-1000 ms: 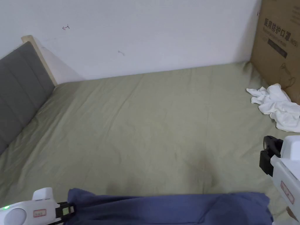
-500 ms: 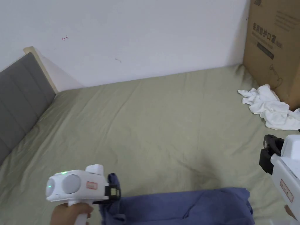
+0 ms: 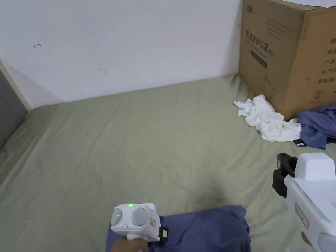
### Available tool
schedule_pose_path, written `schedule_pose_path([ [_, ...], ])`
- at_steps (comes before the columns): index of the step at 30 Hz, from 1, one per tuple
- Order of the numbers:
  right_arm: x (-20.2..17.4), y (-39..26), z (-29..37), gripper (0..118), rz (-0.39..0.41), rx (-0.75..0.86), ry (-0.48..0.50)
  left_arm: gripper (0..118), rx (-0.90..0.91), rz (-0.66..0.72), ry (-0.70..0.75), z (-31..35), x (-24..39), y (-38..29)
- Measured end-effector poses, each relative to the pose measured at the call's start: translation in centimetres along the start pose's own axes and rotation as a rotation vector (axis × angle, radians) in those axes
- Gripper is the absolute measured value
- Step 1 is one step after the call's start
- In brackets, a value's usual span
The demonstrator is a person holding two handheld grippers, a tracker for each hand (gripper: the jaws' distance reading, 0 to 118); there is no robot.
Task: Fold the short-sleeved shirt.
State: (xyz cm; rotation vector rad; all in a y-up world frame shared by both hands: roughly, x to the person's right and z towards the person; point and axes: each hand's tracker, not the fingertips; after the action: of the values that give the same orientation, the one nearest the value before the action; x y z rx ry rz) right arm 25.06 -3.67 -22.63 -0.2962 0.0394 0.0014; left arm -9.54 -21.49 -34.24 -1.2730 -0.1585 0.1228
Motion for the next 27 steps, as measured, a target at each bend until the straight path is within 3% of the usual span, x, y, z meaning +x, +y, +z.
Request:
schedule_pose_path([
  [2,0.2,0.1,0.0,0,0.002,0.001,-0.003,93,0.012,0.041,-0.106,1.6,-0.5,-0.1],
  [8,0.0,0.5,-0.3,0,0.001,0.004,-0.002,94,0.284,0.035,-0.110,9.9,-2.4,-0.4],
  [15,-1.0,1.3,-0.8,0,0.001,0.018,0.010,91,0.583,0.006,0.061,15.9,-6.3,-2.5],
  [16,-1.1,1.3,-0.9,0,0.002,0.019,0.014,83,0.596,0.011,0.087,15.8,-6.8,-2.9],
  [19,-1.7,1.5,-1.0,0,0.014,0.017,0.024,15,0.619,0.013,0.088,14.6,-8.1,-4.0],
  [20,-2.0,1.6,-0.8,0,0.017,0.016,0.027,1,0.611,0.013,0.088,14.0,-8.5,-4.2],
  [27,-2.4,1.8,-0.5,0,0.031,0.004,0.034,0,0.559,0.014,0.104,8.9,-8.0,-6.8],
])
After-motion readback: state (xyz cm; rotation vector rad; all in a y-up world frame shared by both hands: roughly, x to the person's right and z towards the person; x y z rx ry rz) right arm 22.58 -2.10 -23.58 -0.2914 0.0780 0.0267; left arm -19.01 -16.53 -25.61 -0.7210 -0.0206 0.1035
